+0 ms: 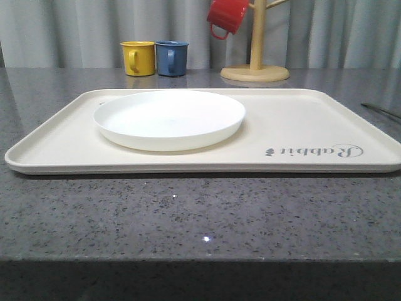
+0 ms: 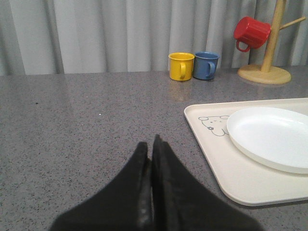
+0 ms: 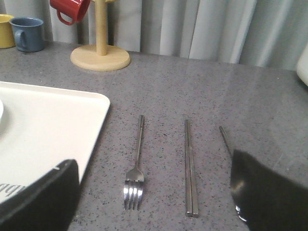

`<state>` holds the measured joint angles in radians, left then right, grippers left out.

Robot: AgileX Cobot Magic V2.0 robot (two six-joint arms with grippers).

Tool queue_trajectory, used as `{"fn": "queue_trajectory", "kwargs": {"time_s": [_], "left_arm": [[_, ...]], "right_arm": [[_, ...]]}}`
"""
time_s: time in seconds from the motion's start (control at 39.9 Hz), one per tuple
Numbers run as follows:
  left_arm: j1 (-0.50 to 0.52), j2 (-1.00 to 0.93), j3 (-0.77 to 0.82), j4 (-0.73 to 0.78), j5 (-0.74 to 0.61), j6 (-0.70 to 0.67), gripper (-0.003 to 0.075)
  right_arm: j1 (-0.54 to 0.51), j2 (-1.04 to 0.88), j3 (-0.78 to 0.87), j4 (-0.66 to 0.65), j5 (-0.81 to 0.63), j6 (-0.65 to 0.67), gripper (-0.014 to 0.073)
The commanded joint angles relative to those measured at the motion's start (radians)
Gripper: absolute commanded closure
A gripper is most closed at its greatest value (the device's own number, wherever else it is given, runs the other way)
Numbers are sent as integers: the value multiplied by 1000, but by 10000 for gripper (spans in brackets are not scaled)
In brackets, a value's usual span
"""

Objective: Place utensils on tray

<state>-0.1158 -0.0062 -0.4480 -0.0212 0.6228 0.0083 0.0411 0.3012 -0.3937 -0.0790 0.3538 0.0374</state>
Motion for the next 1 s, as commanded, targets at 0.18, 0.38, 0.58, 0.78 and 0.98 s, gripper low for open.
{"fn": "queue_trajectory", "kwargs": {"time_s": [0.18,0.38,0.58,0.78,0.98], "left_arm": [[0,-16,9,-11,-86,-8,738],[0,-16,47,-11,-93,-8,738],[0,-16,70,-11,-124,-8,738],[0,-16,70,-11,-124,-8,738],[0,-16,70,-11,-124,-8,738]], "right_arm": [[-6,17,-37,-14,-86,-8,-62],[-6,17,-37,-14,-87,-8,-62],[-6,21,-40,-11,-72,-8,-62],[-6,202,-173,23,-8,-8,-62],[-6,535,-414,39,177,-8,-62]]}}
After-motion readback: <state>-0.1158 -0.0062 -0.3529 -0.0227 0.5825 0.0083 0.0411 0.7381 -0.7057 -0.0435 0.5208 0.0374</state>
